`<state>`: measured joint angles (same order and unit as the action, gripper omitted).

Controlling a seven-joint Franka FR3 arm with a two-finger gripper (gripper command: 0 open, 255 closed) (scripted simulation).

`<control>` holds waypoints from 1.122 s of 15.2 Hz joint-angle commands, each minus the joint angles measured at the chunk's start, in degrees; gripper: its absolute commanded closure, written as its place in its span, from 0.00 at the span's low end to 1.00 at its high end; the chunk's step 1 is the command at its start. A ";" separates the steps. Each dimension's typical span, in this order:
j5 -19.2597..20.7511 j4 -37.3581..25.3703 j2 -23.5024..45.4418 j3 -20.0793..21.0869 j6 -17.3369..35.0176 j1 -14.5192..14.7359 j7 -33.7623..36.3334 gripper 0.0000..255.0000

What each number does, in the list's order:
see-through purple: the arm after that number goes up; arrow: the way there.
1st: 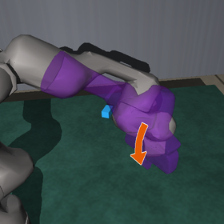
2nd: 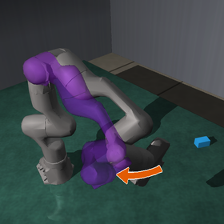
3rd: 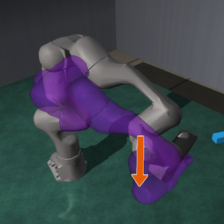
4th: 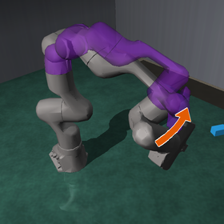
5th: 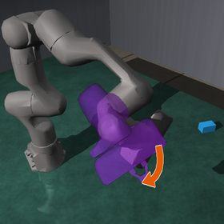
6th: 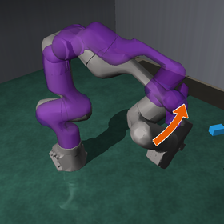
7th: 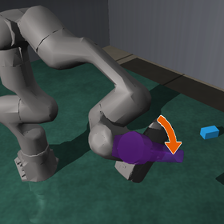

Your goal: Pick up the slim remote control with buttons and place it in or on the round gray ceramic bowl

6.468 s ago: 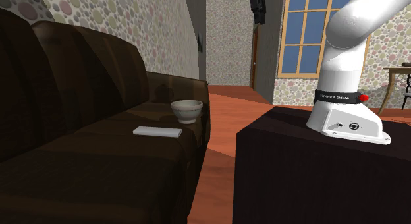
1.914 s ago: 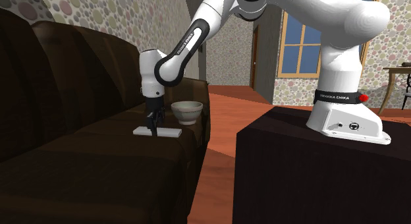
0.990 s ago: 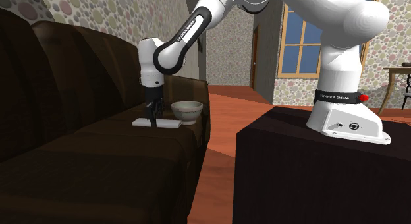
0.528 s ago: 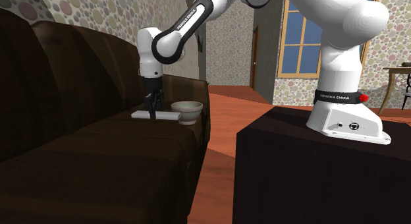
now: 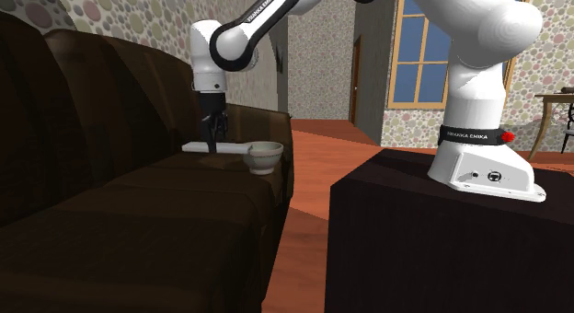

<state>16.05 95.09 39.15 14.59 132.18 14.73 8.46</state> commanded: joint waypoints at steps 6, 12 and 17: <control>-1.12 0.04 -3.55 0.86 -3.44 -0.55 -0.74 1.00; -2.02 1.38 -6.55 1.25 -4.95 -1.94 -2.24 1.00; -3.23 8.81 -11.34 0.71 -1.79 -7.36 -7.75 1.00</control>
<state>13.17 102.10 29.08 15.36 129.74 8.53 1.94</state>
